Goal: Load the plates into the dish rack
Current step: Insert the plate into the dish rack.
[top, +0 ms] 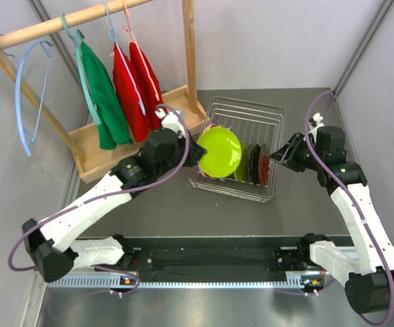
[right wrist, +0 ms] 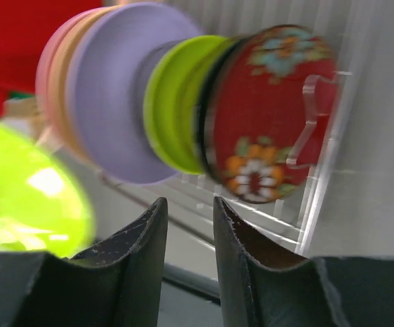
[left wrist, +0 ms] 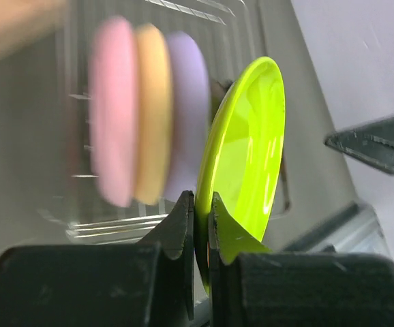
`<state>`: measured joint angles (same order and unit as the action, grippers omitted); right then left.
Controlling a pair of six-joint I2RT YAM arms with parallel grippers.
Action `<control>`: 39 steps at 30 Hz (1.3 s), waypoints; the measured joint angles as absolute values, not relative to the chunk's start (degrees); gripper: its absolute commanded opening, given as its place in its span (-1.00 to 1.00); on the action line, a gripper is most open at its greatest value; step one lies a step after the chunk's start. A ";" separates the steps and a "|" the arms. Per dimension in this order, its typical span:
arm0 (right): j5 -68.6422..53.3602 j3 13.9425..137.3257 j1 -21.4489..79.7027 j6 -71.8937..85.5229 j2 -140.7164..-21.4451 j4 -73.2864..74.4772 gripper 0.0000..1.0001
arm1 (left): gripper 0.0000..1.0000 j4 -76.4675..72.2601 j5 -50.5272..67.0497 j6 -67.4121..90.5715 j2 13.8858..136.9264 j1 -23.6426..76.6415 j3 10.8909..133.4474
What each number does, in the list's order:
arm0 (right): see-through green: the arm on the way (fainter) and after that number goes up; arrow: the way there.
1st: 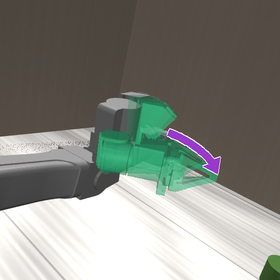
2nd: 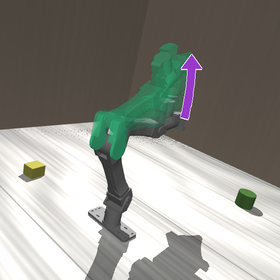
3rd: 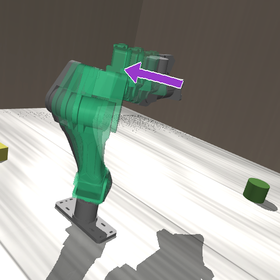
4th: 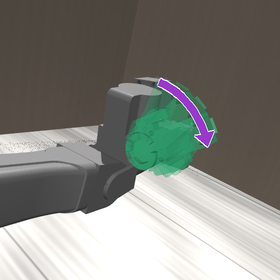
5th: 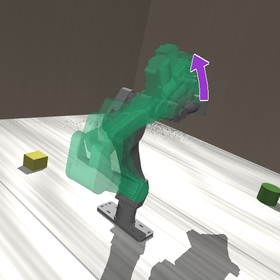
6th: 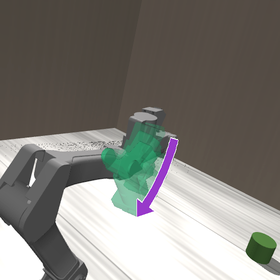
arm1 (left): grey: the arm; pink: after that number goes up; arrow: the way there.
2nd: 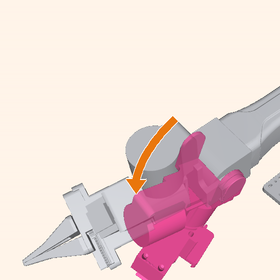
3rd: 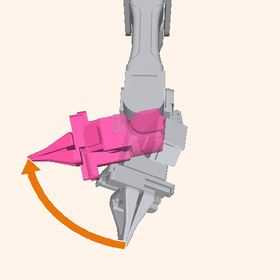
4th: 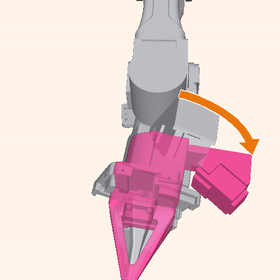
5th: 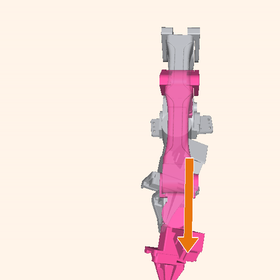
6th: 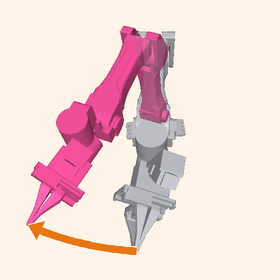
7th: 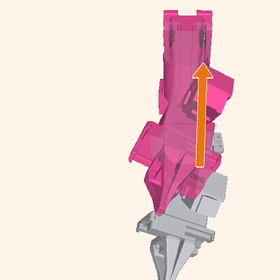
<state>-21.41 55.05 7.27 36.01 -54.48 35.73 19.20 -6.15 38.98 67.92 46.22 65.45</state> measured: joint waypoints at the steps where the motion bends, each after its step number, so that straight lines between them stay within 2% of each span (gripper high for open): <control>1: -19.05 55.16 7.20 35.42 -54.46 36.73 -0.34 | -1.00 20.86 -8.23 38.37 66.67 46.19 66.02; 7: -16.32 52.07 7.22 34.22 -55.57 36.91 -0.34 | -1.00 28.88 -20.58 34.46 59.70 46.06 72.38; 14: -17.32 45.91 7.22 34.92 -60.49 34.50 -0.34 | -1.00 35.11 -29.23 32.84 60.01 46.06 74.76; 39: -5.87 50.22 7.25 30.33 -67.29 36.77 -0.33 | -1.00 42.98 -36.97 32.51 66.17 46.06 74.67</control>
<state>-5.87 50.22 7.25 30.33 -67.29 36.77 42.98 -36.97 32.51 66.17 46.06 74.67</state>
